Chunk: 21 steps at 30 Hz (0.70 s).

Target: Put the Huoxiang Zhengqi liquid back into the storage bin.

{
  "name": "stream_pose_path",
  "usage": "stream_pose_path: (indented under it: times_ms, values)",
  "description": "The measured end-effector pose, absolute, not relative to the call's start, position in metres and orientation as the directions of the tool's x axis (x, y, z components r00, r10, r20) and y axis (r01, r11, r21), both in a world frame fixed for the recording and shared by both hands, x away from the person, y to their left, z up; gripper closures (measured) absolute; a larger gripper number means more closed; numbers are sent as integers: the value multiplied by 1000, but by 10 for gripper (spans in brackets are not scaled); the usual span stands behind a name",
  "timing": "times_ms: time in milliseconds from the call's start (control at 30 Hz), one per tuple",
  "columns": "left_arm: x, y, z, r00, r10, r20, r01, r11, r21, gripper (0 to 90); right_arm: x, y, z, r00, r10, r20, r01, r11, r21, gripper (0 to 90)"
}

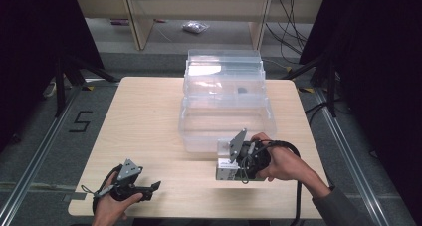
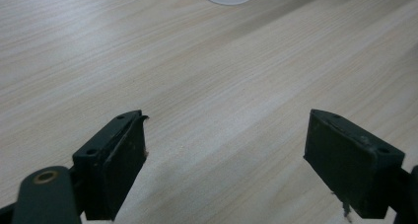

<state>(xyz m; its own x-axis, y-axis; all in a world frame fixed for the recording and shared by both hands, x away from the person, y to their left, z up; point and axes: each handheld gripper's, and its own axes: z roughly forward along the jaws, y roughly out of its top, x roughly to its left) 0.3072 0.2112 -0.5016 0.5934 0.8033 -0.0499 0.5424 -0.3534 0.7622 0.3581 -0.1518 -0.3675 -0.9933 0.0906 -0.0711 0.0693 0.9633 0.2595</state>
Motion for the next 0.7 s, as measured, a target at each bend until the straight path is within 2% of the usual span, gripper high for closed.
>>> stream_pose_path:
  times_ms: [33, 167, 200, 300, 333, 433, 500, 567, 700]
  values:
    - [307, 212, -501, 595, 803, -48, 544, -357, 759, 153, 363, -152, -365, -996, 40, -85, 15, 959, 282, 652]
    - [307, 211, -502, 593, 803, -50, 542, -352, 763, 153, 366, -151, -355, -994, 49, -97, 20, 960, 279, 653]
    - [307, 211, -502, 596, 802, -48, 538, -354, 765, 153, 365, -151, -351, -993, 80, -89, 54, 964, 261, 653]
    - [307, 211, -501, 590, 806, -53, 544, -347, 764, 153, 369, -150, -343, -991, 65, -115, 33, 964, 265, 653]
    - [307, 211, -502, 586, 808, -59, 544, -338, 768, 153, 371, -149, -340, -991, 28, -127, -8, 961, 276, 653]
    - [308, 212, -502, 593, 803, -53, 542, -350, 764, 153, 371, -148, -330, -990, 54, -127, 18, 962, 273, 654]
    - [308, 212, -501, 597, 801, -49, 543, -359, 759, 153, 376, -147, -324, -988, 14, -151, -30, 957, 288, 654]
    - [308, 212, -501, 596, 801, -52, 543, -355, 761, 153, 376, -148, -320, -988, 43, -146, 1, 962, 273, 654]
    - [308, 212, -501, 595, 802, -50, 542, -354, 762, 153, 381, -147, -312, -985, 17, -169, -31, 959, 282, 654]
